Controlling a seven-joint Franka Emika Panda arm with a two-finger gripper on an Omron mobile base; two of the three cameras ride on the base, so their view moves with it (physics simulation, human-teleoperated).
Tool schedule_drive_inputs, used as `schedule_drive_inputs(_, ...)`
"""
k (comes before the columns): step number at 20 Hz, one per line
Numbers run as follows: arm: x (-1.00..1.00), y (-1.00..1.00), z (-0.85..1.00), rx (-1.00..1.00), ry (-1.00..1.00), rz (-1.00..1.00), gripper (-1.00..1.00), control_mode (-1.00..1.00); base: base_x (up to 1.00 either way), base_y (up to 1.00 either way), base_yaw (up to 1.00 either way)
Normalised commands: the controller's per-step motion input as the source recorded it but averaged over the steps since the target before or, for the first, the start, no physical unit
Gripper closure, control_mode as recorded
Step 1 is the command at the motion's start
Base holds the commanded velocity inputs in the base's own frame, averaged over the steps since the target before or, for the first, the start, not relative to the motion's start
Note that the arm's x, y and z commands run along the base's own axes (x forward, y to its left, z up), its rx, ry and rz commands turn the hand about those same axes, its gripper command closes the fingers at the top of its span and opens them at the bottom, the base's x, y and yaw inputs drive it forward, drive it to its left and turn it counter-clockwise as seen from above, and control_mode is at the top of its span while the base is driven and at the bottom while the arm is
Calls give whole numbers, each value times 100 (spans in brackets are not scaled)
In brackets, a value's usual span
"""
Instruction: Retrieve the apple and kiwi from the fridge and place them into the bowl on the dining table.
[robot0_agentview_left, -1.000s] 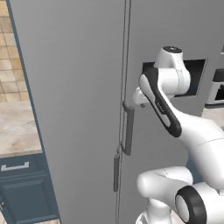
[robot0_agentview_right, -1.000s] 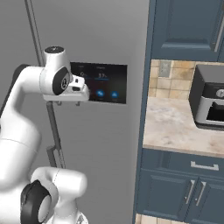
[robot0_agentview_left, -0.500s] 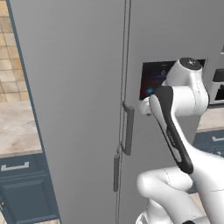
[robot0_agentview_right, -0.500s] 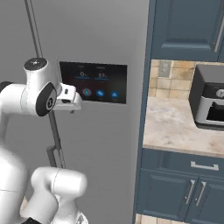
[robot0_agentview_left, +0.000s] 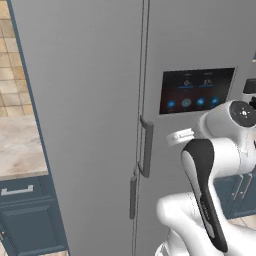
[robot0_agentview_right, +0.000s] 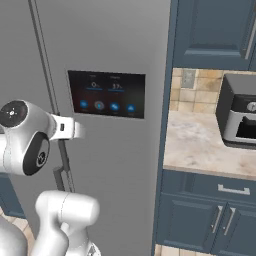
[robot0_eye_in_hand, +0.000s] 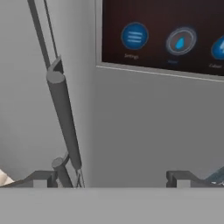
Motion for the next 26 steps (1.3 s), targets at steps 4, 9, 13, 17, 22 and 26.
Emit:
schedule_drive_inputs(4, -39, -5, 0, 0, -20, 0, -100, -100, 0, 0, 0)
schedule_drive_inputs(9, -28, -3, 0, 0, -16, -4, -100, -100, 0, 0, 0)
schedule_drive_inputs(13, 0, 0, 0, 0, -1, 0, -100, 100, 0, 0, 0)
schedule_drive_inputs(17, 0, 0, 0, 0, 0, 0, -100, 100, -48, 0, 0)
schedule_drive_inputs(22, 0, 0, 0, 0, 0, 0, -100, 100, -68, 5, 0)
schedule_drive_inputs(26, 0, 0, 0, 0, 0, 0, -100, 100, -60, 18, 0)
